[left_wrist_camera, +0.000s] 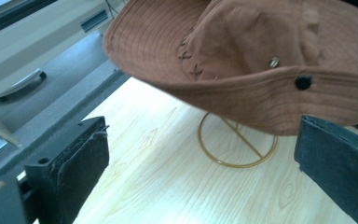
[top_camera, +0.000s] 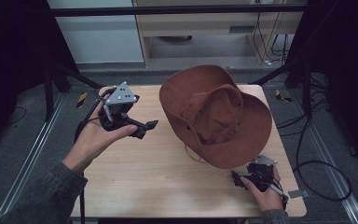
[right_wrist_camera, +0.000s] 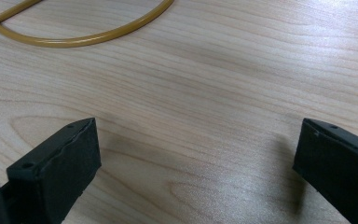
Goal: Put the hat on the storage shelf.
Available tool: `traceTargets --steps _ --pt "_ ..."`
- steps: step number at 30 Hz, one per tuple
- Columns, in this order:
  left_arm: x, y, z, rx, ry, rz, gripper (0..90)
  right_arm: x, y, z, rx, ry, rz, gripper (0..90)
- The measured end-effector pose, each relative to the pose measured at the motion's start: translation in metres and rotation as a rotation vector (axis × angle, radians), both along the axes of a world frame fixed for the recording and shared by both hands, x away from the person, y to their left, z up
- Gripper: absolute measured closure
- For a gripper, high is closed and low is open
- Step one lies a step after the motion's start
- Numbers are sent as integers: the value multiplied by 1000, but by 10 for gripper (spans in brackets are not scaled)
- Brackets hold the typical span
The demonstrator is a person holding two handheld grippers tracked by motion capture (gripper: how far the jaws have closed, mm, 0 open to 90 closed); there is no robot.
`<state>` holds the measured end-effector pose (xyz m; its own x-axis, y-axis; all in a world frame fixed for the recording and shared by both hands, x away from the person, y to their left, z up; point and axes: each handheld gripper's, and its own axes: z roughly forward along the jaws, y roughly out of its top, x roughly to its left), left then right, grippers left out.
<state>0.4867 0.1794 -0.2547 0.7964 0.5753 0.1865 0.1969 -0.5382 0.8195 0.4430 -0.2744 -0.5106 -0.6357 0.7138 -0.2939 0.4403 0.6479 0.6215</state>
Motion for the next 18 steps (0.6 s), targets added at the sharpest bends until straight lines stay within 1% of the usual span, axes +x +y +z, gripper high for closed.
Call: traceTargets --steps 1,2,5,6,9,11,13,16,17,18 --pt "1 2 -2 -2 0 3 27 0 0 0 0 0 0 5" --pt "2 4 -3 6 1 7 27 0 0 0 0 0 1 5" --pt "4 8 -8 2 8 19 27 0 0 0 0 -1 0 5" --pt "4 10 -9 9 9 23 27 0 0 0 0 -1 1 5" --pt "5 15 -14 -6 15 34 27 0 0 0 -1 -1 1 5" --pt "6 18 -18 6 23 39 27 0 0 0 -1 -1 2 5" --pt "7 20 -22 7 23 47 27 0 0 0 -1 -1 2 5" --pt "7 25 -29 9 35 52 27 0 0 0 -1 -1 1 5" --pt "7 26 -32 3 39 53 27 0 0 0 0 -1 1 5" --pt "7 27 -34 10 43 55 27 0 0 0 0 -1 1 5"
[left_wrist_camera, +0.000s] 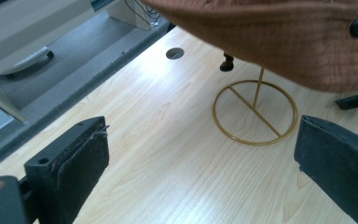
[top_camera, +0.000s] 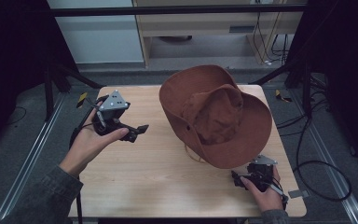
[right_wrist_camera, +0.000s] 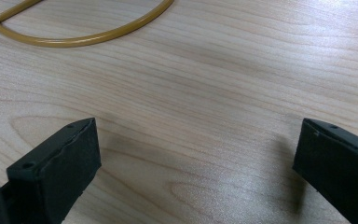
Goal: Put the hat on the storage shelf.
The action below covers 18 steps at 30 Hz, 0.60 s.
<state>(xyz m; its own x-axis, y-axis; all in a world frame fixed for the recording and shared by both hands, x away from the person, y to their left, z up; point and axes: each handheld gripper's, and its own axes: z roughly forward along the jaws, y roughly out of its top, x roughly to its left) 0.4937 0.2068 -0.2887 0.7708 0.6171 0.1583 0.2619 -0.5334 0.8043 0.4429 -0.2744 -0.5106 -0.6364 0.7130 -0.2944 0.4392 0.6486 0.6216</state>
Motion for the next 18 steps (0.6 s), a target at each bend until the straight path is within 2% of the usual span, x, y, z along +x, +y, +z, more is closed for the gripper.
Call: traceTargets --steps 2,9,11,12,18 --pt "0 2 -6 -11 8 5 27 0 0 0 0 0 0 5" --pt "2 14 -32 11 43 21 27 0 0 0 0 0 0 5" --pt "2 15 -36 4 49 27 28 0 0 0 0 0 0 5" --pt "4 21 -45 2 66 40 28 0 0 0 0 0 0 5" --pt "9 36 -68 12 96 72 31 0 0 0 0 0 0 5"
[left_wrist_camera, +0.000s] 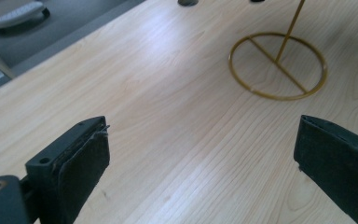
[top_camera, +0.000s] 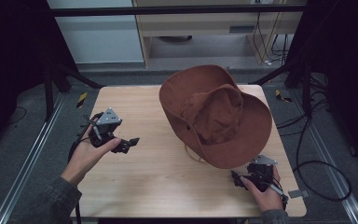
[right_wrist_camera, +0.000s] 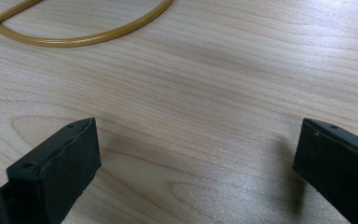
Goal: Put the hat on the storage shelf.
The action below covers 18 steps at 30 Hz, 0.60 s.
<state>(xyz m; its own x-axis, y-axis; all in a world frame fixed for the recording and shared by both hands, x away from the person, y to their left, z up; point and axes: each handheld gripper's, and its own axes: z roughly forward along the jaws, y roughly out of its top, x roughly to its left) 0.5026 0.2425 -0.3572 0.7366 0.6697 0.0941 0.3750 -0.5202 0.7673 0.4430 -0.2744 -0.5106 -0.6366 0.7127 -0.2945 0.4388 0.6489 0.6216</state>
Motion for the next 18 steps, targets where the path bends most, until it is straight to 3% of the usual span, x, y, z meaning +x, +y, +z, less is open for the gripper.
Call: traceTargets --steps 4,18 --pt "2 10 -17 -1 19 17 34 0 0 0 0 0 0 5" --pt "2 36 -74 81 99 77 36 0 0 0 -1 0 0 5"
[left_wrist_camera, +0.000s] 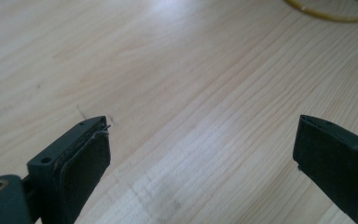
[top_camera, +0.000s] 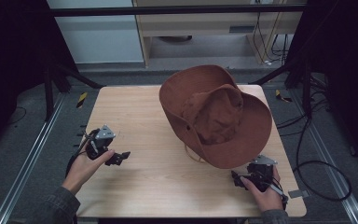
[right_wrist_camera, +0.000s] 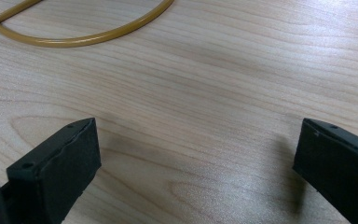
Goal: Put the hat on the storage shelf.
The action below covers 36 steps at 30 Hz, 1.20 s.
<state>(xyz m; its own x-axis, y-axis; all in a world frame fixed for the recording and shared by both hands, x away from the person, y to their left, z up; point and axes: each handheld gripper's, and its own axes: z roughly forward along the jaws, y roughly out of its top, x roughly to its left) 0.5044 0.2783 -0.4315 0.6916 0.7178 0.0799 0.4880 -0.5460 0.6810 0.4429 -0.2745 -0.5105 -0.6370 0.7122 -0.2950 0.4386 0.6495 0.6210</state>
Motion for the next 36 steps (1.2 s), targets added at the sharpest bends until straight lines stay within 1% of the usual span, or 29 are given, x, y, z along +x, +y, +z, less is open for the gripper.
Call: traceTargets --steps 1,2,3,9,10,12,14,16,17,19,21,24,26,27,28,31,36 --pt "0 2 -4 10 5 4 36 0 0 0 0 0 0 5" --pt "0 2 -4 10 5 4 36 0 0 0 0 0 0 5" --pt "0 6 -13 20 21 15 37 0 0 0 0 0 0 5" --pt "0 15 -30 25 48 41 38 0 0 0 0 0 0 5" --pt "0 16 -33 32 48 46 37 0 0 0 0 0 0 5" --pt "0 18 -37 31 49 54 38 0 0 0 -1 0 0 5" --pt "0 21 -41 25 60 66 37 0 0 0 -1 0 0 5" --pt "0 24 -45 27 61 72 37 0 0 0 -1 0 -1 5" --pt "0 24 -47 30 69 75 36 0 0 0 -1 0 0 5" --pt "0 26 -50 27 68 84 38 0 0 0 -1 0 -1 5" --pt "1 26 -53 30 68 81 37 0 0 0 -1 0 0 5" --pt "1 26 -59 22 80 86 37 0 0 0 -1 0 0 5" --pt "0 25 -64 29 87 86 35 0 0 0 -1 0 0 5" --pt "0 25 -64 29 87 86 36 0 0 0 0 0 -1 5" --pt "0 26 -68 3 90 90 22 0 0 0 -1 0 -1 5" --pt "0 26 -69 -5 71 92 7 0 0 0 -1 0 -1 5" --pt "0 26 -73 -42 46 99 0 0 0 0 -1 0 -2 5"
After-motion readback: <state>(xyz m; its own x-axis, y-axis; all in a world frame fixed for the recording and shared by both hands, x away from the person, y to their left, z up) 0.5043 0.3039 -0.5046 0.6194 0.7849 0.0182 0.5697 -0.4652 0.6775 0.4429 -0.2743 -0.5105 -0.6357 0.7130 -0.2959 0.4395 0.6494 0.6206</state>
